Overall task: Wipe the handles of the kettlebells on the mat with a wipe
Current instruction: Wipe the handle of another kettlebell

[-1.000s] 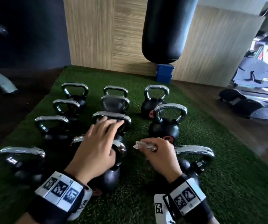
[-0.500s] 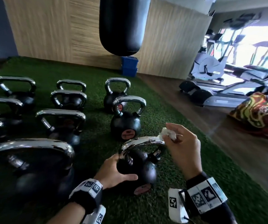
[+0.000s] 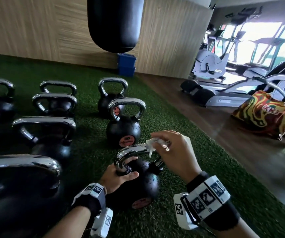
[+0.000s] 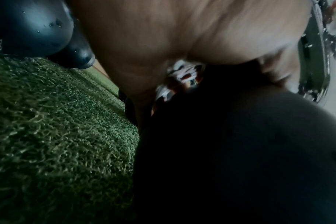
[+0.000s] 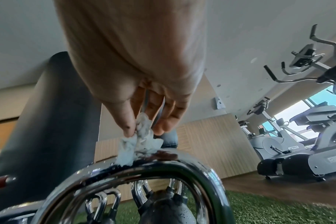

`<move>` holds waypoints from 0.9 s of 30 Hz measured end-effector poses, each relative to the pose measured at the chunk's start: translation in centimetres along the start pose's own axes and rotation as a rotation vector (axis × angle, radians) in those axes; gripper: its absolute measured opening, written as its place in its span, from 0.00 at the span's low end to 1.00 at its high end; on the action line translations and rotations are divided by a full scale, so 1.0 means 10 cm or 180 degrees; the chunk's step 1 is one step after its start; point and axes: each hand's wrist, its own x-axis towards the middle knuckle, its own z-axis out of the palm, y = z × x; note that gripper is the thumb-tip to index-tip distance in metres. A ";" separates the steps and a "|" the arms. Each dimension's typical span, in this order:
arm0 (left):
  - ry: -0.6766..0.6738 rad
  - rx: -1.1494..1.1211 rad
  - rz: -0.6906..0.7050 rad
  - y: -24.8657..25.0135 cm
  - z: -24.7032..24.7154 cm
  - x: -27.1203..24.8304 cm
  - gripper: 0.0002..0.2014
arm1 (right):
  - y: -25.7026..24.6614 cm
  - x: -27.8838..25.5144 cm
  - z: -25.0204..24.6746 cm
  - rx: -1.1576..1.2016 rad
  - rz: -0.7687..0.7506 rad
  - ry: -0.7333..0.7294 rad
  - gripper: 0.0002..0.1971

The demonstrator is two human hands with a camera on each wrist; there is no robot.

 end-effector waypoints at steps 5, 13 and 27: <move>-0.0048 -0.0310 -0.0075 -0.04 0.04 -0.03 0.27 | -0.06 0.02 0.14 -0.0238 -0.0352 -0.0209 0.10; -0.0106 -0.0433 -0.0221 -0.07 0.05 -0.02 0.30 | 0.16 0.00 0.03 -0.0351 -0.0154 -0.0005 0.09; 0.0229 -0.0173 -0.0426 0.04 0.09 -0.11 0.27 | 0.66 -0.23 0.09 0.0363 0.1210 0.0529 0.08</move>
